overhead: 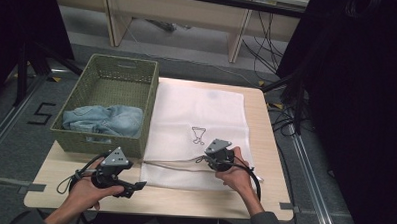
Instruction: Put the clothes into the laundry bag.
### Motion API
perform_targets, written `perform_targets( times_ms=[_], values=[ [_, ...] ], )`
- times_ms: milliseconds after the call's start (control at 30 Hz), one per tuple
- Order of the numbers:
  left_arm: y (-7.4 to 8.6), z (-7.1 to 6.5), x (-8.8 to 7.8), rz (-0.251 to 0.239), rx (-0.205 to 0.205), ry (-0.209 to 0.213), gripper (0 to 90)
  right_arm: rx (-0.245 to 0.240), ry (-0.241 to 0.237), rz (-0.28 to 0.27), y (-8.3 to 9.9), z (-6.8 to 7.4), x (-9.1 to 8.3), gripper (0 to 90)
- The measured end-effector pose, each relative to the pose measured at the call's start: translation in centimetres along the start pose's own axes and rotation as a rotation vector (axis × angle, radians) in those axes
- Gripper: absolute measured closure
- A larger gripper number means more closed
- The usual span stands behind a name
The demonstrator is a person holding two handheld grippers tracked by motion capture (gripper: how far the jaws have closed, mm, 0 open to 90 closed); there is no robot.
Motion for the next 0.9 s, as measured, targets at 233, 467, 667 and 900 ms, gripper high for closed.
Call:
perform_targets(
  times_ms=[233, 467, 667, 900],
  values=[
    [0.0, 0.0, 0.0, -0.001, 0.002, 0.003, 17.9, -0.032, -0.056, 0.044, 0.3, 1.1, 0.7, 67.1],
    [0.0, 0.0, 0.0, -0.002, -0.002, 0.004, 17.9, -0.109, -0.038, 0.049, 0.2, 1.8, 1.4, 53.3],
    [0.0, -0.1, 0.1, -0.006, -0.013, 0.003, 17.9, -0.122, -0.038, 0.089, -0.4, 2.0, 2.1, 53.8],
    [0.0, 0.0, -0.1, -0.003, -0.002, 0.003, 17.9, -0.165, -0.05, 0.072, -0.8, 2.2, 2.6, 77.4]
  ],
)
Point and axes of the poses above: each handheld gripper's, and its own axes: x roughly forward along the jaws, y roughly out of its underside, z roughly to its left, the point moved 1 cm from there along x, roughly forward along the jaws, and after that the axes turned 13 degrees about y, right-handed, at the moved point
